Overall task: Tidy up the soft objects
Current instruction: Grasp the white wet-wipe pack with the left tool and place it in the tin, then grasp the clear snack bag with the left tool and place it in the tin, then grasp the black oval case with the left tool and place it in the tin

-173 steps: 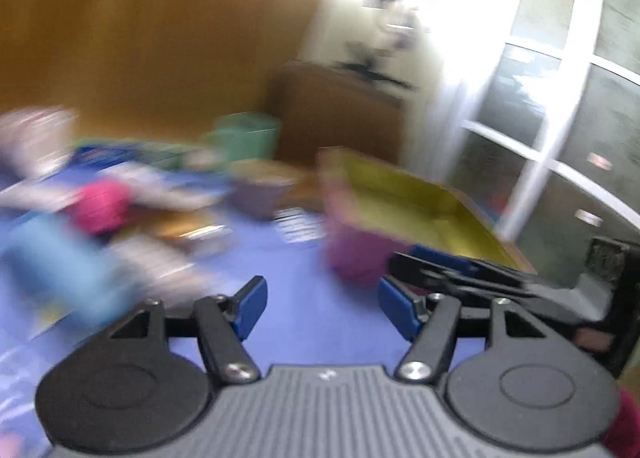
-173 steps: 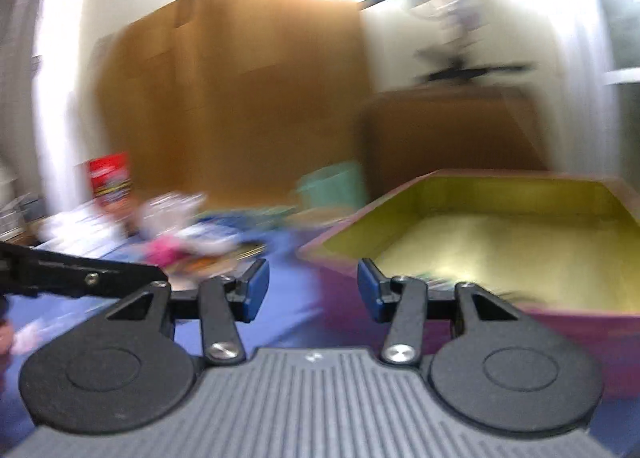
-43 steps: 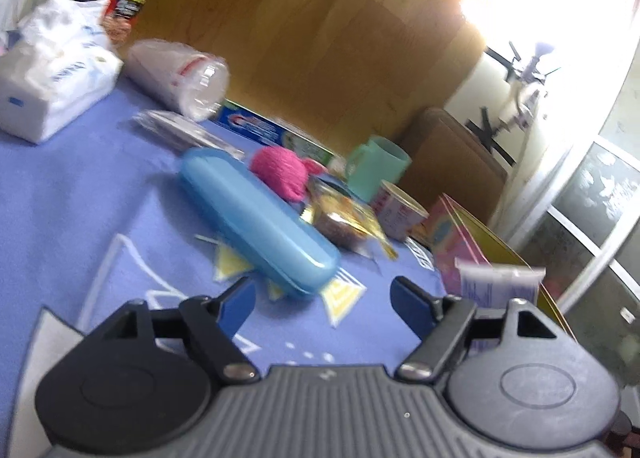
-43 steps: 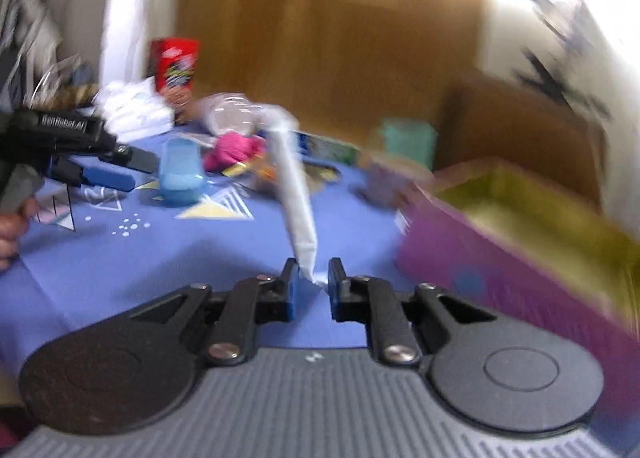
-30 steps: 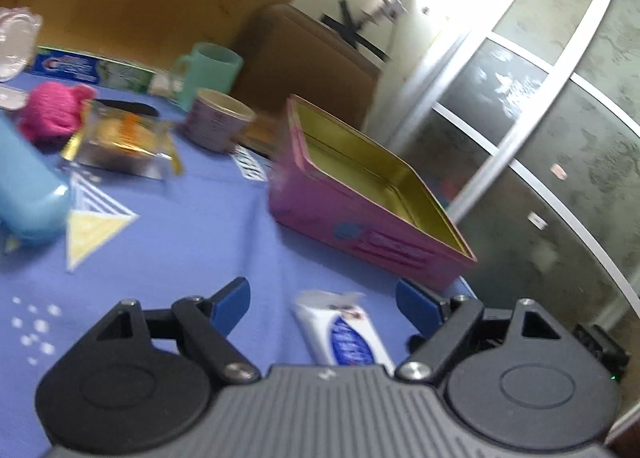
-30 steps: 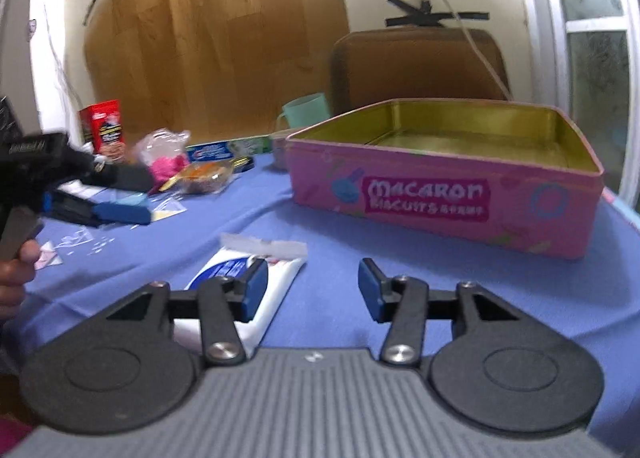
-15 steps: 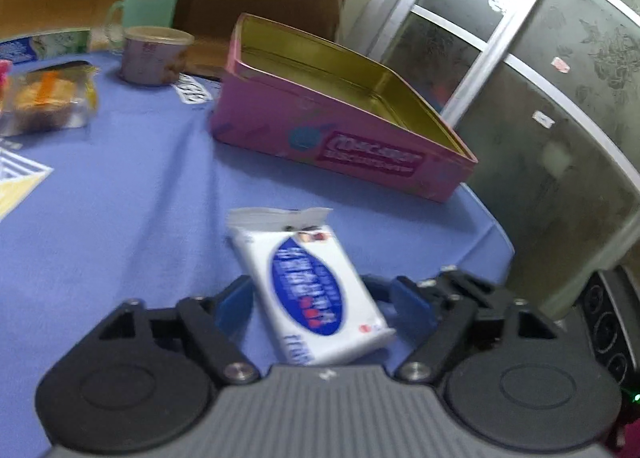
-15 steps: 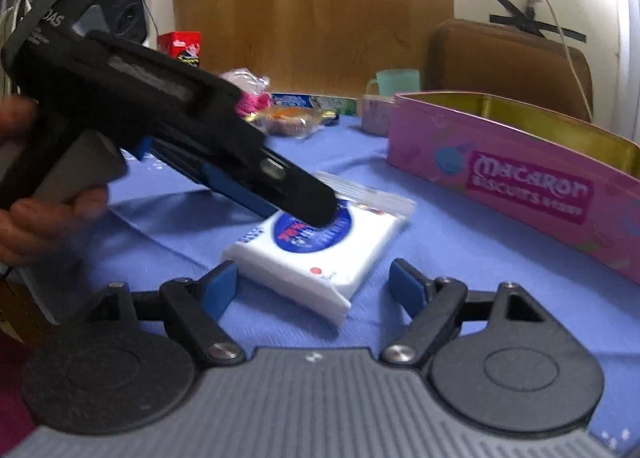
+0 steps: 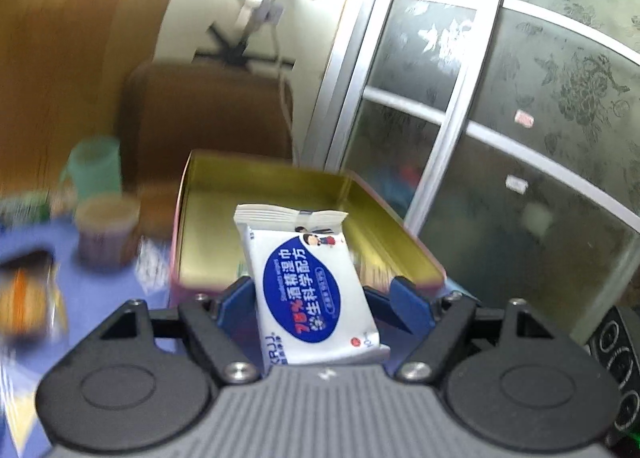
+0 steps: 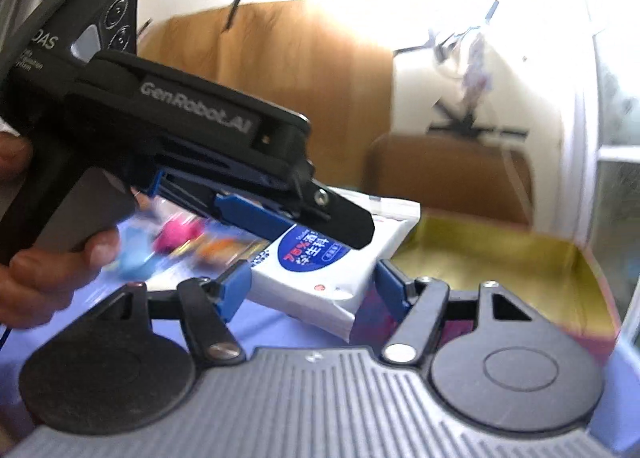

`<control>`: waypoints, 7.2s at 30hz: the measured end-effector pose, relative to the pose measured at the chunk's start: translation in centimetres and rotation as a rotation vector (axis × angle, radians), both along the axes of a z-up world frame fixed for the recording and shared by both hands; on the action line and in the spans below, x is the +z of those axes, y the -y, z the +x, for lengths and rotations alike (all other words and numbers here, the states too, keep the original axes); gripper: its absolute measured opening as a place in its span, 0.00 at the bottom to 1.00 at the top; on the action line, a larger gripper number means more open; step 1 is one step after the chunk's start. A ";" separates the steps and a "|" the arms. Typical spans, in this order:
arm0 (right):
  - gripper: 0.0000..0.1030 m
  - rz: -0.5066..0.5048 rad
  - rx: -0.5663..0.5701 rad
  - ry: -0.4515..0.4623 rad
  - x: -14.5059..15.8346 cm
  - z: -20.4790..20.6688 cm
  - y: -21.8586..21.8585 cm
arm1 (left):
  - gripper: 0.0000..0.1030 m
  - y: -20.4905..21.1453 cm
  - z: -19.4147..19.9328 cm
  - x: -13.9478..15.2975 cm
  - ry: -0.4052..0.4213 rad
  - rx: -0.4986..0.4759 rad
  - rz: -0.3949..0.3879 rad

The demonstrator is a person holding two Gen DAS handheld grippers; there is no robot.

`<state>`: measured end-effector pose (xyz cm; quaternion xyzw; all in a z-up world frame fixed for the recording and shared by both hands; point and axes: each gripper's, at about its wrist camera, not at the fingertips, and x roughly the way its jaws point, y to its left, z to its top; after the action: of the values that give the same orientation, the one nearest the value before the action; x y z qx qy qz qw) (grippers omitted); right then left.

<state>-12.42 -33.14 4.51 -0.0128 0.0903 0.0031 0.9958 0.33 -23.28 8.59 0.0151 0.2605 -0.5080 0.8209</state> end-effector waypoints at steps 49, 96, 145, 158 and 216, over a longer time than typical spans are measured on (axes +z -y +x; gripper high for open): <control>0.17 0.632 0.211 -0.462 -3.1 16.4 -3.3 | 0.81 -21.0 2.8 -9.2 -0.135 0.454 -0.205; 0.69 -0.062 -0.362 -0.080 -1.7 7.9 6.6 | 0.70 8.3 1.9 -3.5 0.023 0.048 0.054; 0.69 0.098 0.144 -0.704 -4.7 40.0 -11.4 | 0.79 -26.6 5.6 -9.2 -0.158 0.698 -0.117; 0.47 0.042 0.242 -0.640 -3.7 29.9 -10.0 | 0.81 -27.0 5.5 -9.1 -0.156 0.702 -0.146; 0.50 0.060 -0.161 -0.125 -1.6 12.1 1.4 | 0.75 5.2 8.4 -4.0 -0.143 0.120 0.019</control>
<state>-0.32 -34.50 2.96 0.0245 0.1531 -0.0737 0.9852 8.75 -28.44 4.58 -0.0291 0.3234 -0.4552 0.8291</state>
